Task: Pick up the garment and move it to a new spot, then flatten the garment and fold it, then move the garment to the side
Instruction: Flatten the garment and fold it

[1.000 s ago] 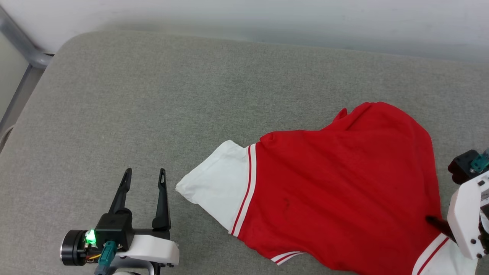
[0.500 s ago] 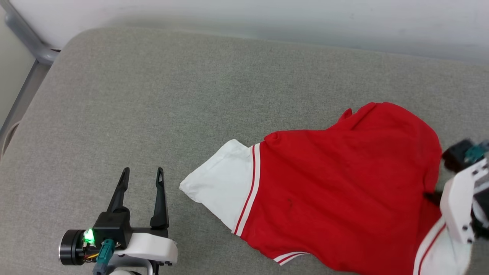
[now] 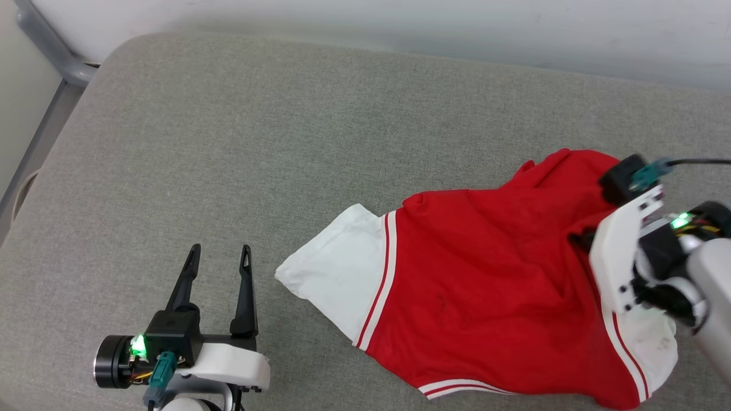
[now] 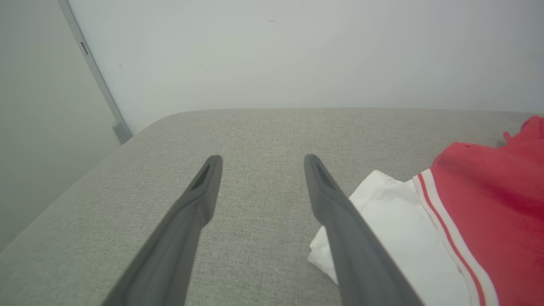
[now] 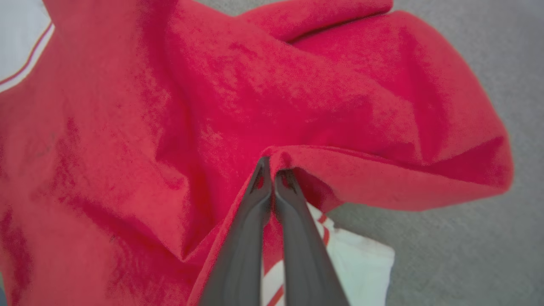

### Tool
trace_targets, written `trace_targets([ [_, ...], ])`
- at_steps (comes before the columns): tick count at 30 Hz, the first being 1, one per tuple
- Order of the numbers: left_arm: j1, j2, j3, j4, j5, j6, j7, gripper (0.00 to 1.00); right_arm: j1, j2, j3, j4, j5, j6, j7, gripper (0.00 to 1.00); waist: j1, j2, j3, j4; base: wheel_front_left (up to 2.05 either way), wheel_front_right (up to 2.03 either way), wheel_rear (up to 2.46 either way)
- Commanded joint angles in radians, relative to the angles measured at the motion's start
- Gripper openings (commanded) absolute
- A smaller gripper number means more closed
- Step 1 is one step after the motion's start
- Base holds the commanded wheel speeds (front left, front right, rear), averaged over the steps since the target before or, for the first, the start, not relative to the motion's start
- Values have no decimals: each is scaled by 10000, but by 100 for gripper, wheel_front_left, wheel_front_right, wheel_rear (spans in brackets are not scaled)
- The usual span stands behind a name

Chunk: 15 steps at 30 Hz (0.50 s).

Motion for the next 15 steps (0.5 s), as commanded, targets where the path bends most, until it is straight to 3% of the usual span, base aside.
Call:
trace_targets([
  [1, -85, -9, 8, 17, 35, -26, -24, 100, -111, 154, 169, 205, -38, -8, -49, 0, -1, 0, 18, 13, 0, 0, 0],
  [5, -164, -16, 13, 117, 38, -26, -24, 100, -327, 669, 1193, 1398, -85, -8, -127, 0, -1, 0, 0, 11, 0, 0, 0],
  [6, -155, -16, 29, 140, 41, -24, -24, 100, -297, 753, 1396, 1621, -17, -8, -242, 10, -1, 0, -33, -5, 0, 0, 0],
  [7, -150, -10, 52, 161, 50, -30, -24, 100, -289, 803, 1537, 1811, 67, -8, -406, 40, -1, 0, -75, -25, 0, 0, 0],
  [8, -137, 13, 78, 172, 58, -37, -24, 100, -334, 812, 1630, 1953, 102, -8, -638, 49, -1, 0, -133, -60, 0, 0, 0],
  [9, -120, 44, 110, 175, 54, -49, -24, 100, -421, 775, 1704, 2014, 84, -8, -936, 100, -1, 0, -194, -108, 0, 0, 0],
  [15, -124, 236, 317, 129, -87, -236, -24, 100, -390, 344, 1248, 1996, -168, -11, -3520, 100, -1, 0, -753, -462, 0, 0, 0],
])
